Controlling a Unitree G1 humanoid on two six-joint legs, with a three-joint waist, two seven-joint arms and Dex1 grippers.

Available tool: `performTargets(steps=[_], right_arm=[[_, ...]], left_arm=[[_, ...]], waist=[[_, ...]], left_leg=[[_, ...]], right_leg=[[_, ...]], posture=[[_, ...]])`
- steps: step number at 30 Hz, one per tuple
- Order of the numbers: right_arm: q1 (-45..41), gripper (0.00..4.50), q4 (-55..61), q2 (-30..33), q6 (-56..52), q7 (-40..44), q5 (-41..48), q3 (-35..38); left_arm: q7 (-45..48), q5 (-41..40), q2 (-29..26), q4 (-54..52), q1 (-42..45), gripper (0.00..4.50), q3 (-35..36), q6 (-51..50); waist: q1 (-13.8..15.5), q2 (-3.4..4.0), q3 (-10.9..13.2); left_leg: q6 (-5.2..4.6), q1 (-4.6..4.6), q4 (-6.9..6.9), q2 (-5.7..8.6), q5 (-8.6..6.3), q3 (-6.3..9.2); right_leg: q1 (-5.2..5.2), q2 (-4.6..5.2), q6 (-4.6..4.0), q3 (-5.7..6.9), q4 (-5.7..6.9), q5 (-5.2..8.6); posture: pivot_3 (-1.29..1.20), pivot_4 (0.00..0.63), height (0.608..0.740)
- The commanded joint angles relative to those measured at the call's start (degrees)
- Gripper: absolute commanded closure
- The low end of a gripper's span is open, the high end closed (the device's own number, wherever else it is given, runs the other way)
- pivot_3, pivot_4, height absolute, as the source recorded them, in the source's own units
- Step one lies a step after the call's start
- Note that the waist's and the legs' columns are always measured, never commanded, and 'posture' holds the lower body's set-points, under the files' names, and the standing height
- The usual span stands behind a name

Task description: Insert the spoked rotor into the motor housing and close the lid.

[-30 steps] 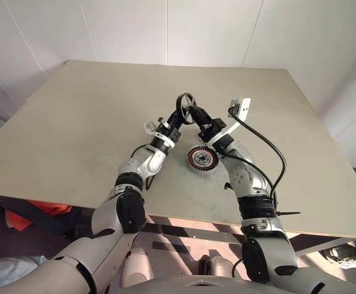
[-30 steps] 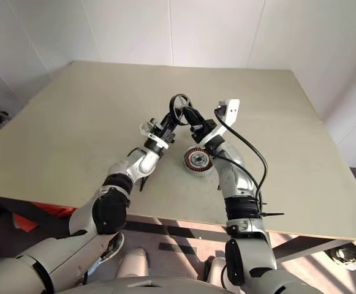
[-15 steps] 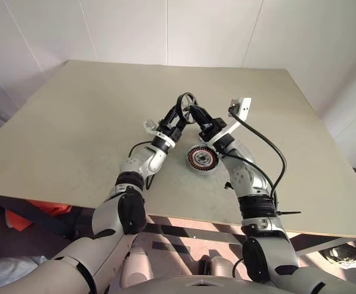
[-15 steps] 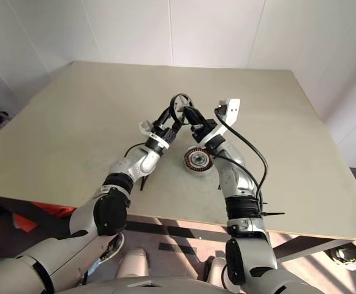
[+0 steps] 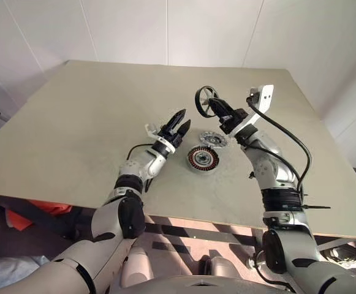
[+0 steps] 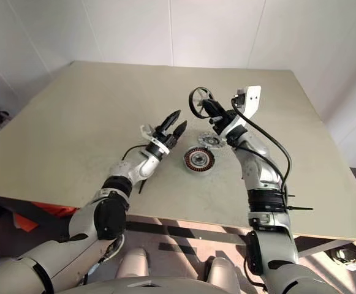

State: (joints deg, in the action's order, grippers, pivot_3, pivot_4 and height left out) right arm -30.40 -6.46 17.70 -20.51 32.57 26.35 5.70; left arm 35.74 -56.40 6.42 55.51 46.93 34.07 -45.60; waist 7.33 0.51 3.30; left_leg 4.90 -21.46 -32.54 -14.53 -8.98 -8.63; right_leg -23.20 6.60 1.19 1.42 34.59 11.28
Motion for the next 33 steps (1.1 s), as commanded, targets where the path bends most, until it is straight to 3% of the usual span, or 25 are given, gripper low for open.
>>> performTargets(steps=[1,5,11,19,33], right_arm=[[3.0,4.25,8.0,5.6,-6.7,3.0,-2.3,-4.5],[7.1,4.25,15.9,11.2,-14.2,4.9,-2.7,-8.4],[6.8,4.25,19.0,10.8,-18.3,4.2,-3.0,-9.6],[8.3,4.25,17.8,11.2,-18.9,4.2,-5.9,-12.1],[10.8,4.25,17.6,12.3,-18.7,4.6,-9.0,-12.7]], left_arm=[[2.7,4.8,-2.8,-5.8,-2.4,1.79,-4.6,1.3],[4.7,8.9,-7.9,-14.1,-5.8,1.79,-9.6,1.2],[5.5,12.6,-12.8,-23.8,-7.8,1.79,-14.4,1.5],[5.2,17.1,-14.2,-30.8,-10.3,1.79,-19.7,4.7],[4.8,18.5,-13.2,-30.6,-13.7,1.79,-21.2,5.9]], waist=[[0.0,0.00,0.0],[-0.3,0.00,0.0],[0.1,0.00,0.0],[0.0,0.00,0.0],[-0.1,0.00,0.0]], left_leg=[[0.00,0.03,0.00,-0.01,0.00,0.00],[0.07,0.30,0.13,-0.06,0.04,-0.01],[0.06,0.36,0.08,-0.13,0.03,0.00],[0.11,0.34,0.09,-0.13,0.07,0.00],[0.08,0.33,0.07,-0.12,0.05,-0.01]], right_leg=[[0.02,-0.01,0.00,0.00,0.00,0.00],[0.13,-0.10,0.02,-0.08,0.01,0.01],[0.21,-0.12,0.01,-0.08,0.12,0.01],[0.21,-0.13,0.01,-0.06,0.10,0.02],[0.19,-0.13,0.02,-0.09,0.10,0.02]], posture=[[0.00,0.000,0.740],[0.00,0.000,0.740],[0.00,0.000,0.740],[0.00,0.000,0.740],[0.00,0.000,0.740]])
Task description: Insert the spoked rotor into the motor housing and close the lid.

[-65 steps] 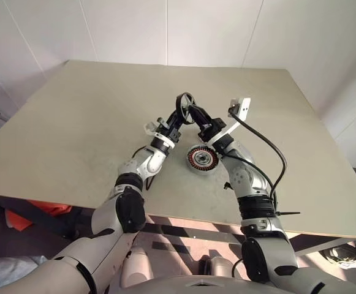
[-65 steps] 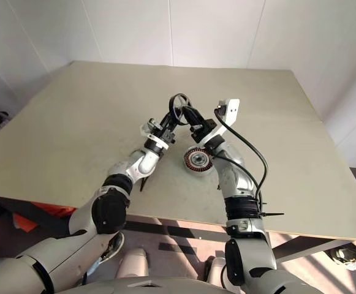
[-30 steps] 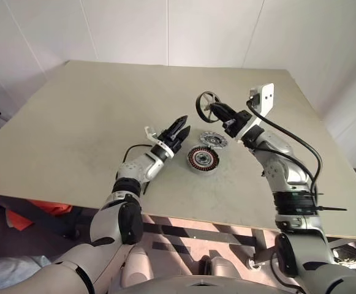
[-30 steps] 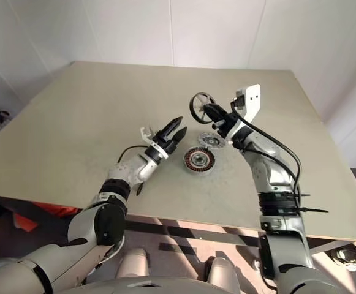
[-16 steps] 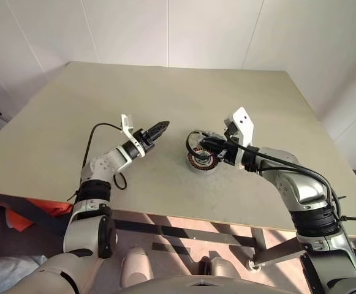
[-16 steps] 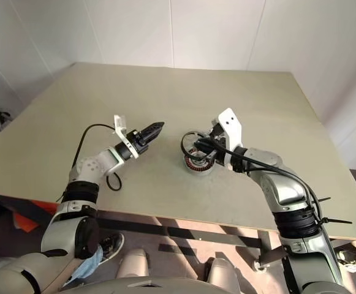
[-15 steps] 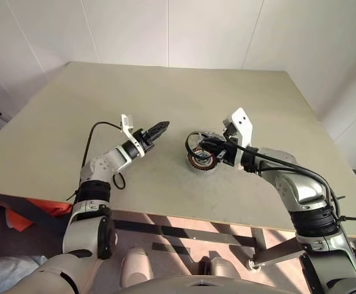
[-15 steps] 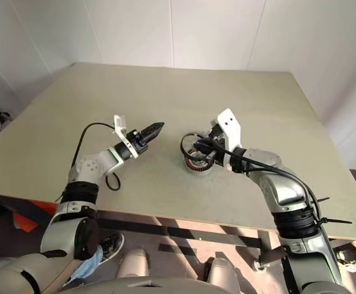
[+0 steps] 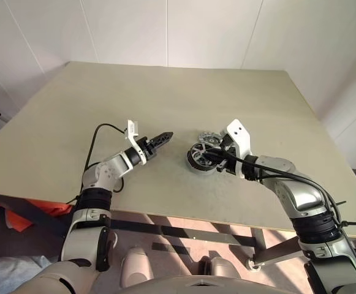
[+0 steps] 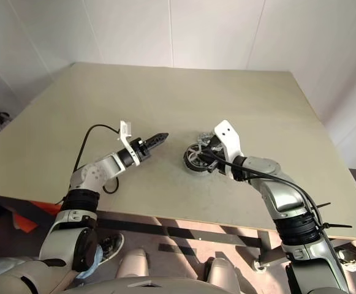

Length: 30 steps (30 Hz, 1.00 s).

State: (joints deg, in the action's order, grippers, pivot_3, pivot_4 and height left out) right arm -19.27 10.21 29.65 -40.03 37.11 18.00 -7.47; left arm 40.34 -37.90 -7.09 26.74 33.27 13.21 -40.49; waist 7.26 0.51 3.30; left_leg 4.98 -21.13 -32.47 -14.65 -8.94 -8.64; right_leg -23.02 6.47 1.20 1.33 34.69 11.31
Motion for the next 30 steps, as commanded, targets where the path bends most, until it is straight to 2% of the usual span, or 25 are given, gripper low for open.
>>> performTargets(steps=[1,10,17,26,30], right_arm=[[-0.4,4.25,0.8,0.3,0.9,0.0,-0.8,0.4],[-0.9,4.25,-0.7,-0.4,0.1,-0.2,-0.9,0.9],[-1.5,1.87,0.6,-0.6,1.6,0.0,-1.7,0.7],[-2.3,1.87,1.6,-1.5,1.9,-0.8,-0.5,3.0],[-1.6,3.02,-2.2,-2.9,3.4,-2.1,-2.5,1.5]], left_arm=[[0.2,0.2,0.5,-2.0,-0.3,1.79,-0.5,0.8],[-0.2,0.9,1.0,-2.2,-1.2,1.79,-1.2,1.2],[-0.4,1.6,1.3,-2.5,-1.7,1.75,-1.8,1.4],[0.0,2.6,1.3,-1.7,-1.4,1.75,-2.6,2.0],[0.1,3.2,1.4,-1.5,-1.1,1.75,-3.0,2.4]], waist=[[0.0,0.00,0.0],[0.0,0.00,0.0],[-0.1,0.01,0.0],[-0.1,0.01,0.0],[-0.1,0.01,0.0]], left_leg=[[0.01,0.00,0.00,0.00,0.00,0.00],[-0.01,0.00,-0.02,0.00,-0.01,0.00],[-0.01,0.01,-0.01,-0.01,-0.01,0.00],[-0.01,0.01,-0.03,-0.01,-0.01,0.00],[-0.01,0.02,-0.02,-0.01,-0.01,0.00]], right_leg=[[0.00,0.00,0.00,0.00,0.00,0.00],[0.01,0.00,0.00,0.00,0.00,0.00],[0.00,-0.01,0.00,-0.01,0.01,0.00],[0.01,-0.01,0.00,-0.01,0.01,0.00],[0.01,-0.01,0.00,-0.01,0.01,0.00]], posture=[[0.00,0.000,0.740],[0.00,0.000,0.740],[0.00,0.000,0.740],[0.00,0.000,0.740],[0.00,0.000,0.740]])
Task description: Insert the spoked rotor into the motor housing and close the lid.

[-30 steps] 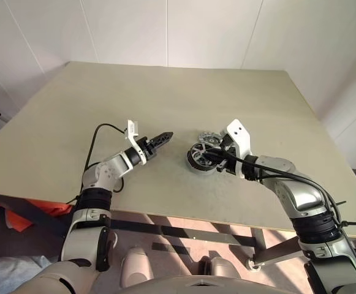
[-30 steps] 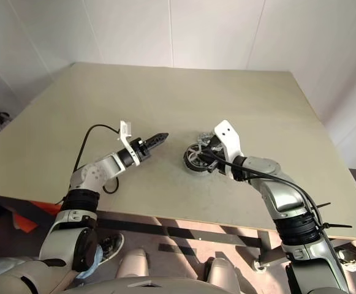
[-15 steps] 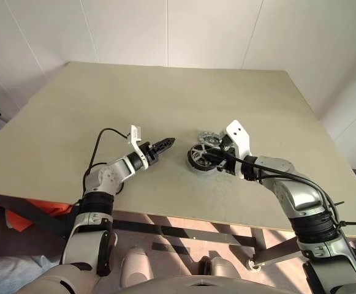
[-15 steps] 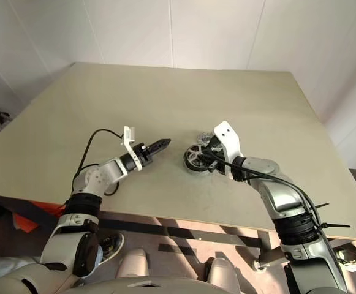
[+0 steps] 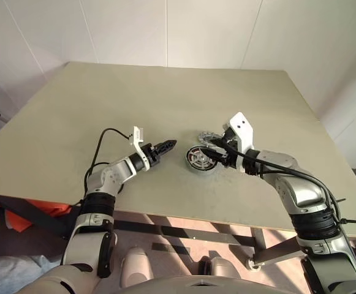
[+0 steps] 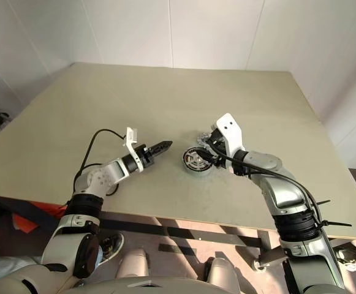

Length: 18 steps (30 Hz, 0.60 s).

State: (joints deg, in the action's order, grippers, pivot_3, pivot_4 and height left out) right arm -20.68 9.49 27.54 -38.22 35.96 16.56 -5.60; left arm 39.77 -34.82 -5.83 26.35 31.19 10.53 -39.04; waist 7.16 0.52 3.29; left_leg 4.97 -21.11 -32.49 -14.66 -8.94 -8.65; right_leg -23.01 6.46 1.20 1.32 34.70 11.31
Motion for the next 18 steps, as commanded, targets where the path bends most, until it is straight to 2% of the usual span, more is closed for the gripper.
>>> performTargets(steps=[1,4,8,12,14,18], right_arm=[[0.0,3.48,-2.7,-1.3,1.7,-1.0,-1.4,-0.8],[1.4,4.48,-8.4,-3.7,3.3,-1.1,-3.0,-2.9],[2.0,4.48,-11.8,-5.1,5.3,-1.9,-4.8,-3.5],[0.1,4.48,-6.5,-3.9,4.6,-0.1,-1.8,-0.1],[-1.3,4.48,-2.6,-1.8,4.9,2.6,-0.9,0.3],[-5.9,4.48,2.1,7.4,6.4,12.4,-2.7,-3.2]], left_arm=[[0.7,0.2,0.1,-1.1,0.9,1.75,-0.4,1.0],[0.4,0.3,0.1,-1.1,0.9,1.75,-0.3,1.1],[0.1,0.5,0.0,-1.1,0.9,1.75,0.0,1.4],[0.0,0.6,-0.2,-1.1,0.6,1.75,0.2,1.6],[0.1,0.9,-0.1,-1.1,0.6,1.75,0.0,1.9],[0.8,3.2,-0.2,-1.8,0.6,1.75,-2.6,3.5]], waist=[[0.0,0.00,0.0],[0.0,0.01,0.0],[-0.3,-0.01,-0.2],[-0.2,0.01,-0.2],[-0.2,0.05,-0.2],[-0.1,0.11,-0.2]], left_leg=[[0.00,0.00,0.00,0.00,0.00,0.00],[0.00,0.00,-0.01,0.00,0.00,0.00],[-0.05,0.11,0.00,0.00,-0.03,-0.01],[-0.06,0.26,0.00,0.01,-0.04,-0.01],[-0.06,0.20,-0.04,0.01,-0.04,0.00],[-0.08,0.00,-0.10,0.03,-0.05,0.00]], right_leg=[[0.00,0.00,0.00,0.00,0.00,0.00],[0.00,0.00,0.00,0.00,0.00,0.00],[0.09,0.00,0.00,-0.03,0.00,0.00],[0.20,0.00,0.02,-0.04,0.02,0.01],[0.19,0.00,0.02,-0.04,0.02,0.01],[0.06,0.01,0.02,-0.05,0.01,0.00]], posture=[[0.00,0.000,0.740],[0.00,0.000,0.740],[0.00,0.000,0.740],[0.00,0.000,0.740],[0.00,0.000,0.740],[0.00,0.000,0.740]])
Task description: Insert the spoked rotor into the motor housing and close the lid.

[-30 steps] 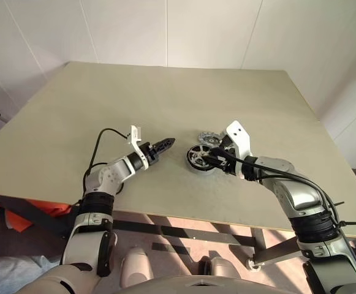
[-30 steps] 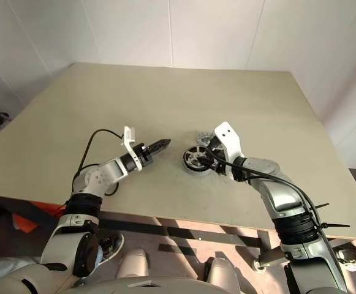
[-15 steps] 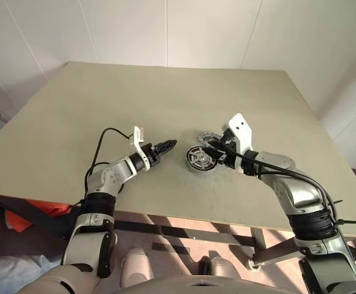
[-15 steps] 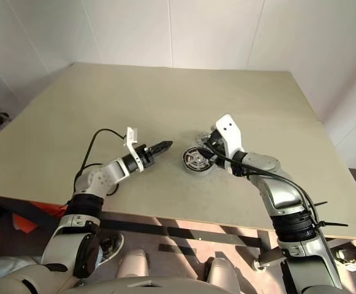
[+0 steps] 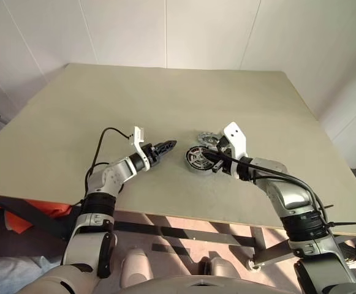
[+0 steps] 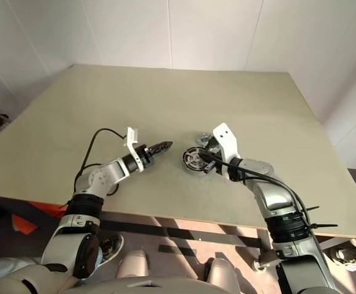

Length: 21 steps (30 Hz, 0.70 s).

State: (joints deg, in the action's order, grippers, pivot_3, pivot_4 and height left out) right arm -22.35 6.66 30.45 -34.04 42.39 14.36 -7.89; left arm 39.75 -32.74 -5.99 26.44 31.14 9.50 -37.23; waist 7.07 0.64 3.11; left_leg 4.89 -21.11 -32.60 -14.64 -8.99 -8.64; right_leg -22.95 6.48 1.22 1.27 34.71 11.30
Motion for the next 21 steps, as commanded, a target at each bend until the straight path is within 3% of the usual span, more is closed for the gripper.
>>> performTargets(steps=[1,4,6,9,14,21], right_arm=[[-5.6,4.48,4.4,7.9,4.4,9.3,-2.8,-3.0],[-8.6,4.48,1.9,17.9,14.1,21.4,-8.9,-9.5],[-10.1,4.08,0.2,20.2,17.0,26.1,-9.3,-11.1],[-12.7,3.20,-5.3,20.1,23.2,30.3,-12.3,-13.9],[-14.6,1.52,-12.4,16.4,30.3,28.4,-18.7,-16.6],[-14.3,1.52,-16.6,12.6,33.2,26.9,-22.2,-17.1]], left_arm=[[1.0,2.4,-0.3,-2.3,0.7,1.75,-2.8,2.4],[0.0,9.8,-2.3,-3.5,0.7,1.75,-9.1,6.8],[-1.5,14.8,-3.8,-3.8,0.9,1.75,-12.8,9.5],[-1.9,17.6,-5.7,-6.6,1.6,1.75,-14.8,11.3],[-0.7,17.5,-7.3,-12.9,1.0,1.75,-15.3,8.9],[-1.0,17.2,-7.7,-14.9,-0.1,1.75,-14.8,7.2]], waist=[[0.1,-0.01,0.0],[0.3,-0.04,0.0],[0.2,-0.04,0.0],[-0.2,-0.03,0.0],[-0.1,-0.03,0.0],[-0.2,-0.02,0.0]], left_leg=[[0.01,0.01,0.02,-0.03,0.01,0.00],[-0.01,0.01,0.06,-0.06,0.00,0.02],[-0.13,-0.01,0.06,-0.08,-0.08,0.02],[-0.22,-0.07,-0.05,-0.09,-0.13,-0.01],[-0.24,-0.13,-0.29,-0.09,-0.14,-0.02],[-0.33,-0.18,-0.40,-0.08,-0.19,-0.02]], right_leg=[[0.01,-0.02,0.00,0.01,0.00,0.00],[0.03,-0.04,0.02,0.05,-0.04,0.03],[0.02,-0.04,0.06,0.07,-0.05,0.06],[-0.05,-0.04,0.05,0.03,0.00,0.06],[-0.11,-0.02,0.01,0.01,0.19,0.03],[-0.11,-0.02,0.00,-0.01,0.22,0.03]], posture=[[0.00,0.000,0.740],[0.00,0.000,0.740],[0.00,0.000,0.740],[0.00,0.000,0.740],[0.00,0.000,0.740],[0.00,0.000,0.740]])
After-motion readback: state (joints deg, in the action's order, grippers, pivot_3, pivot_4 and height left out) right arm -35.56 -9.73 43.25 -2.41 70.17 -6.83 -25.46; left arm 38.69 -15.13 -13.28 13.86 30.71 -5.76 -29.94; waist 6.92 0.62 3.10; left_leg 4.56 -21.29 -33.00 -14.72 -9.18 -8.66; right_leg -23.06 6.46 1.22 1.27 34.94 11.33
